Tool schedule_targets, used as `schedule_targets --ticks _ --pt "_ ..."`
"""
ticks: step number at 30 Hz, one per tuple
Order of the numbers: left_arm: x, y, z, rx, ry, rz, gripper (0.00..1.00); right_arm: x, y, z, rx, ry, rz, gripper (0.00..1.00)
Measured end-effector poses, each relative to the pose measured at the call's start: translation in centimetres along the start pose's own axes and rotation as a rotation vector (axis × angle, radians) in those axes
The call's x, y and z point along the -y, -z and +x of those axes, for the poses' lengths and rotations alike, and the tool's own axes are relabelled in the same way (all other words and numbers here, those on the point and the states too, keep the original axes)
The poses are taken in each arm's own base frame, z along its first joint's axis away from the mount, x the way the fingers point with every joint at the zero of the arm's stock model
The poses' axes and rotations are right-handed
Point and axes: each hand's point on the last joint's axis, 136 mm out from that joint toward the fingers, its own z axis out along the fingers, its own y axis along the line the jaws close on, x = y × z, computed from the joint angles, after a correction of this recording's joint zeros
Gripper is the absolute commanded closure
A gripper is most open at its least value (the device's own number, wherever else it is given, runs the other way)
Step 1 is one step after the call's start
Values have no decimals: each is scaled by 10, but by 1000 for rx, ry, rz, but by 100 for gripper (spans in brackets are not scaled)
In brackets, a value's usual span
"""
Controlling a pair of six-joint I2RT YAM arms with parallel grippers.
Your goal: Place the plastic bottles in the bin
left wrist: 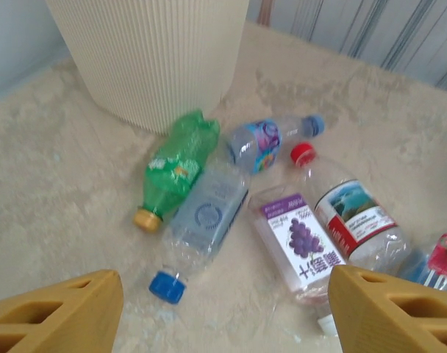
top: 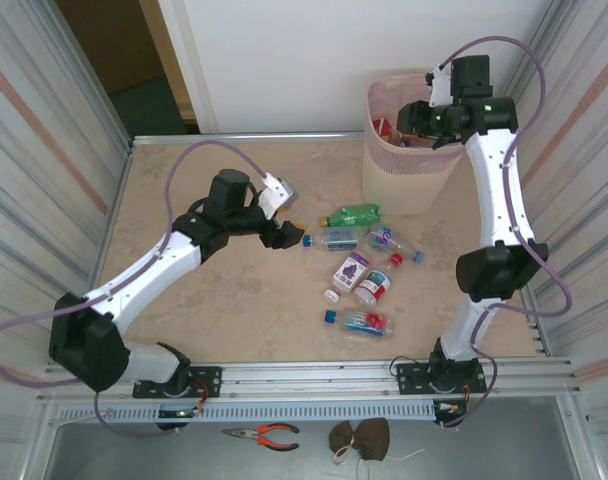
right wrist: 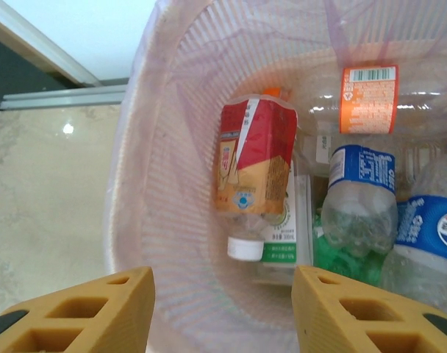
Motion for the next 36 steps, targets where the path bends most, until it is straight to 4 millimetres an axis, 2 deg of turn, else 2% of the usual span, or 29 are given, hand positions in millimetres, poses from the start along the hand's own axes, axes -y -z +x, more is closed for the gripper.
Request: schedule_targets --ticks 4,9,14,18,25,32,36 --pt "-6 -21 21 -89 -6 24 27 -3 35 2 56 4 6 49" --pt "-18 -49 39 -194 -59 32 26 5 79 10 141 -15 27 48" --pt "-30 -77 63 -312 -153 36 25 17 100 24 181 -54 42 48" --pt "-41 -93 86 -402 -228 44 24 25 106 32 187 -73 56 48" --pt "-48 -119 116 -498 -335 89 24 26 110 41 183 -80 50 48" --pt "-53 -142 128 -523 -372 122 26 26 107 51 167 -86 43 48" --pt "-52 -148 135 -540 -379 139 35 28 104 55 154 -90 45 48"
